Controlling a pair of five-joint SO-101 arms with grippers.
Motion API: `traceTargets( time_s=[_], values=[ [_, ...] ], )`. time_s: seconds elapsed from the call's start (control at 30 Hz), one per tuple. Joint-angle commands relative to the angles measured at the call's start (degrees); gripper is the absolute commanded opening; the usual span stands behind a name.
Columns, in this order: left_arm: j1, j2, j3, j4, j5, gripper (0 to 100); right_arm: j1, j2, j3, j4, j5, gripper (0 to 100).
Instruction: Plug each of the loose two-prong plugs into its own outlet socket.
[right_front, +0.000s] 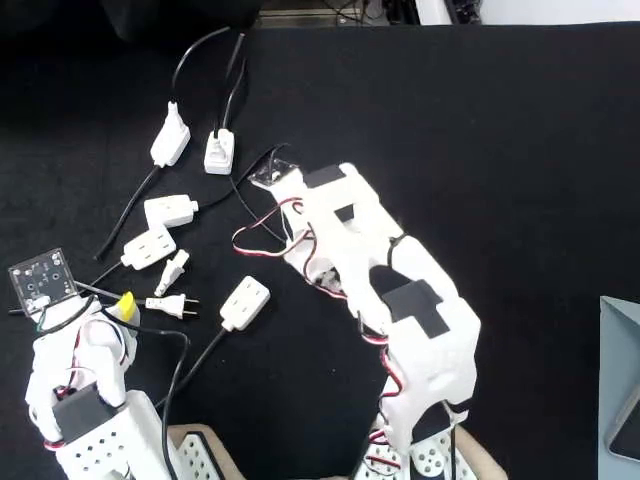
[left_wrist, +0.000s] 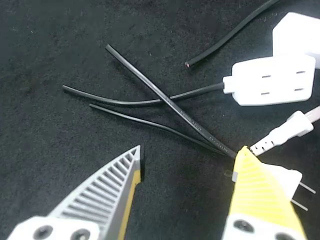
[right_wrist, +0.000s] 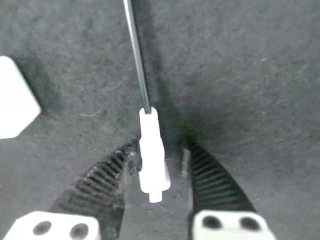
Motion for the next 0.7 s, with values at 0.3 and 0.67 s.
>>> traceTargets(
  time_s=[0.3, 0.67],
  values=[
    [0.1, -0.4, -0.3, -1.1, -0.4, 29, -0.8, -4.0, -5.0, 4.8, -0.3, 1.1],
    [0.5, -0.4, -0.8, -1.6, -0.1, 29, -1.4, -26.2, -3.1, 9.7, -3.3, 1.1]
  ],
)
